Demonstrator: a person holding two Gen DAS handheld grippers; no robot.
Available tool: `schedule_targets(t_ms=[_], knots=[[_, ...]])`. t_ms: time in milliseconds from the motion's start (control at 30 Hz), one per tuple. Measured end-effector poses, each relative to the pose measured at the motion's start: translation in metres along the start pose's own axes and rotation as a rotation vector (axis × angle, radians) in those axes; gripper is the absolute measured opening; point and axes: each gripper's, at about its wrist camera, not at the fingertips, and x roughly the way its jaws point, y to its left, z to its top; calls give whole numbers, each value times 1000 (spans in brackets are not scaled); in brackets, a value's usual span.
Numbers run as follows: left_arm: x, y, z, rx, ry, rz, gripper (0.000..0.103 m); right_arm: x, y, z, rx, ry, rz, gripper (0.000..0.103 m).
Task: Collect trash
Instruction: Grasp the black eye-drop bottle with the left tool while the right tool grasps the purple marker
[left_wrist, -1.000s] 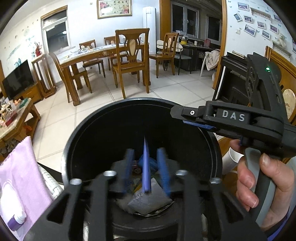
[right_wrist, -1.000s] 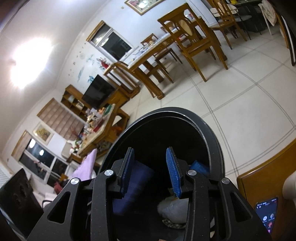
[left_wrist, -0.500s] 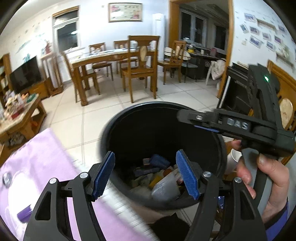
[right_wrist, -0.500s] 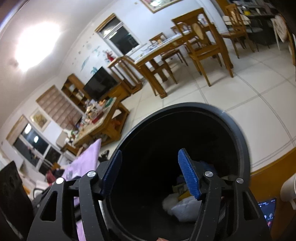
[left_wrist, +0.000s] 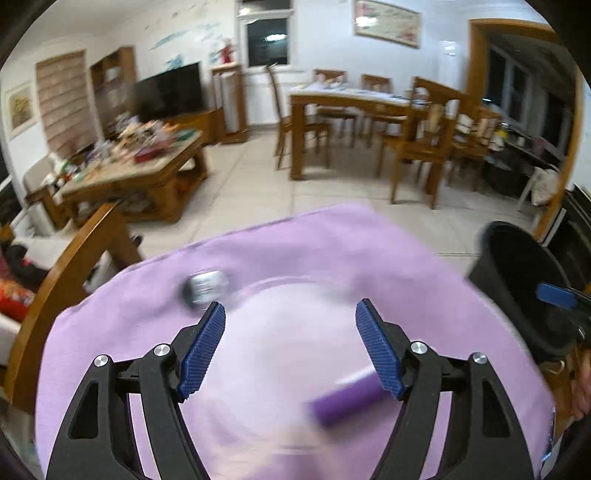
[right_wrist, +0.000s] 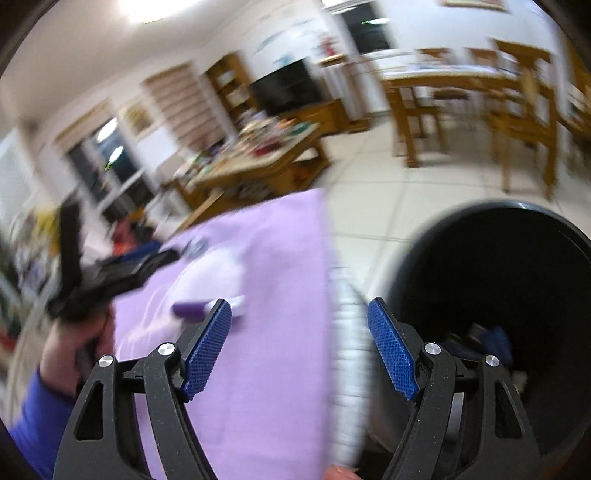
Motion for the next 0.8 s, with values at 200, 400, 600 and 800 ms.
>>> schedule_targets(t_ms=[200,400,600,800], knots=[[44,52,6,-82,89,14,73,65,77,13,-288,128,2,76],[71,62,9,-95,129,-5,73,121,112,16,-498,242,-7,76],[75,62,11,-82,114,-9,55,158,127,10,-648,303,-1,75],[74,69,9,-111,105,-37,54,170,134,5,-618,349,54,33]])
